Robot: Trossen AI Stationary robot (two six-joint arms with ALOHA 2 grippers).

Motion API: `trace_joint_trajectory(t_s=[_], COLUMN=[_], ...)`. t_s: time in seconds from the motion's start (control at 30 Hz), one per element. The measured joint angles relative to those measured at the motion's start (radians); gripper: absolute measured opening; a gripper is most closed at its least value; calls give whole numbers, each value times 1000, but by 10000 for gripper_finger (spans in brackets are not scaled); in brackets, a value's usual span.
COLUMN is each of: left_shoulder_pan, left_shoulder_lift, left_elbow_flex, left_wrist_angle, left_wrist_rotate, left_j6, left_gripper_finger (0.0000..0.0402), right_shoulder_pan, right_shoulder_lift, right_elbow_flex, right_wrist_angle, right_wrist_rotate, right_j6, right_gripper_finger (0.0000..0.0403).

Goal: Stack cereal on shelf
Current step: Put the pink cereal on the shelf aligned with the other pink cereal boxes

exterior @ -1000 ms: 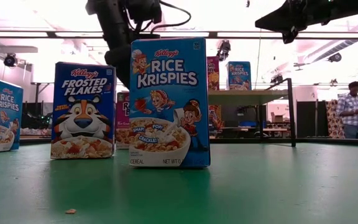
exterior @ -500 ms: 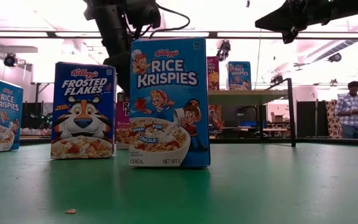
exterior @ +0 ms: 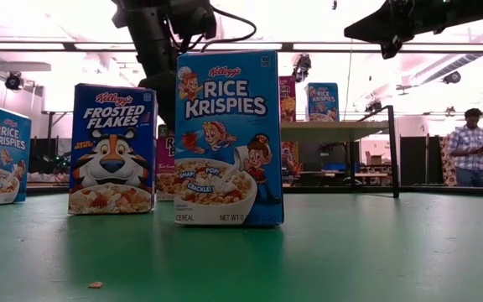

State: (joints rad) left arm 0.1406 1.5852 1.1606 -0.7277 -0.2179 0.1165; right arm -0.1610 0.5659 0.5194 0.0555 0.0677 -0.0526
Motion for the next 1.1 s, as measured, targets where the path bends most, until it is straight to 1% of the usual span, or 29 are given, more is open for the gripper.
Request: trace_joint_trajectory(t_s=[0.07, 0.23, 0.5, 0.6, 0.83, 1.0, 1.1], left_shoulder_pan=[-2, -3, -3, -3, -3, -7, -13], left_shoulder_lift=[0, 0, 0, 0, 0, -3, -4], left_elbow_flex=[0, 1, 2, 2, 2, 2, 38], left_wrist_angle=[0, -1, 1, 2, 2, 1, -35], left_wrist_rotate=[2, 47, 46, 46, 53, 53, 80], left_j6=[-4, -20, -25, -24, -31, -44, -69], left_gripper_finger=[231, 231, 229, 216, 167, 158, 159], right_shoulder_pan=[0, 0, 0, 0, 0, 0, 0], right_shoulder_lift=[0, 0, 0, 0, 0, 0, 0], right_elbow_flex=[0, 0, 0, 0, 0, 0, 0], right_wrist_angle=[0, -11, -14, -13, -14, -15, -24], right_wrist_rotate=[0, 0, 0, 0, 0, 0, 1], right_j6=[0, 0, -1, -1, 0, 0, 0], right_gripper_finger=[9, 9, 9, 9, 9, 9, 9])
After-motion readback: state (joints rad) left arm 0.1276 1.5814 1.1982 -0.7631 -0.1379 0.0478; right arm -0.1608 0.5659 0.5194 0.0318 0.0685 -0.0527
